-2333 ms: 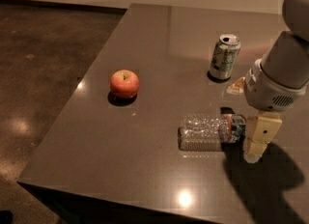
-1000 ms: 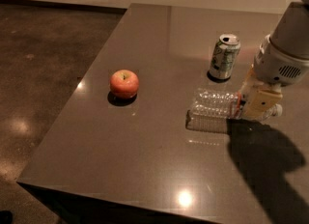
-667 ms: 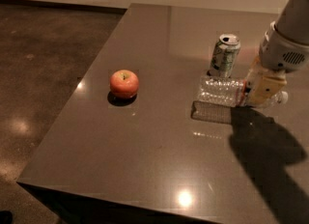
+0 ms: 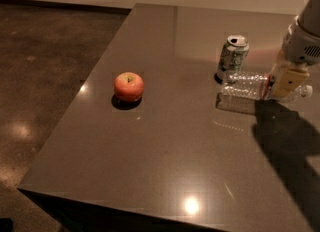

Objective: Move water bottle near 7up can

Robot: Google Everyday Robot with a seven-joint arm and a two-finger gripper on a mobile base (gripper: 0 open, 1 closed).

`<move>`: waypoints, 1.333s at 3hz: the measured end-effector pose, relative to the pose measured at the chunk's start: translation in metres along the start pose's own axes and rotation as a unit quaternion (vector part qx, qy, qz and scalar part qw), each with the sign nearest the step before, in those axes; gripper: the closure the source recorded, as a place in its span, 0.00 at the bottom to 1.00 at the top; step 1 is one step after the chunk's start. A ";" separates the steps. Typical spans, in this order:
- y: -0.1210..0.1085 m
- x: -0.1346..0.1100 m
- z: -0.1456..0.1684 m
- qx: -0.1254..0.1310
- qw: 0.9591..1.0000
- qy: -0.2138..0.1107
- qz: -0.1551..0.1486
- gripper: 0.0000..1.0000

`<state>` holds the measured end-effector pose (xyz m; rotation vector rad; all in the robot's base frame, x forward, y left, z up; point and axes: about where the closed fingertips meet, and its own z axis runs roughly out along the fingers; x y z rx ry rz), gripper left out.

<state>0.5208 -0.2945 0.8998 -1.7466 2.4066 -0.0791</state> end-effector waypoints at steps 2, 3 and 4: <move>-0.008 0.000 0.027 -0.007 1.000 -0.025 0.015 0.58; -0.003 -0.005 0.027 -0.013 0.999 -0.036 0.011 0.35; -0.004 -0.006 0.028 -0.011 0.999 -0.036 0.011 0.12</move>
Offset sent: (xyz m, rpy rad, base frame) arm 0.0116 0.0060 -0.0353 0.1146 0.0177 -0.0226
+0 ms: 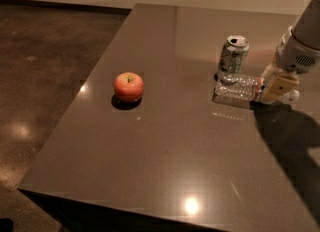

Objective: Move water bottle near 7up can

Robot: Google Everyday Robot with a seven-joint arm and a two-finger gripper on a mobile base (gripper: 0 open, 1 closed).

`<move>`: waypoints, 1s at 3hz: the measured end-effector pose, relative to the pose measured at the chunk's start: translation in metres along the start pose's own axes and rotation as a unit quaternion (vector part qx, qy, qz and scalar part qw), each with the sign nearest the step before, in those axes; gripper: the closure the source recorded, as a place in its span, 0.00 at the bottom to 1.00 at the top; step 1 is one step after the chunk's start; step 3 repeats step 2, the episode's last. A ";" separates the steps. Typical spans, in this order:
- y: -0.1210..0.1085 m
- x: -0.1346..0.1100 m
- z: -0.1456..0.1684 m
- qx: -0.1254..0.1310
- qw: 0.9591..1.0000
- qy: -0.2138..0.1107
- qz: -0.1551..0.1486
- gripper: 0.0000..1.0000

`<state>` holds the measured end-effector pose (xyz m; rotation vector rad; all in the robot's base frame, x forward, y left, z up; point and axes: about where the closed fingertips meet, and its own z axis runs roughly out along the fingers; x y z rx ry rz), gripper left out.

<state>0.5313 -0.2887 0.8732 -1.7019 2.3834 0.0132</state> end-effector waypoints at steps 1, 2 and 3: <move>-0.001 -0.001 0.001 0.001 1.000 -0.001 0.000 0.00; -0.001 -0.001 0.001 0.001 1.000 -0.001 0.000 0.00; -0.001 -0.001 0.001 0.001 1.000 -0.001 0.000 0.00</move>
Offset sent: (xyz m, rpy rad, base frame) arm 0.0011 0.0005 -0.0010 0.0005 -0.0022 0.0004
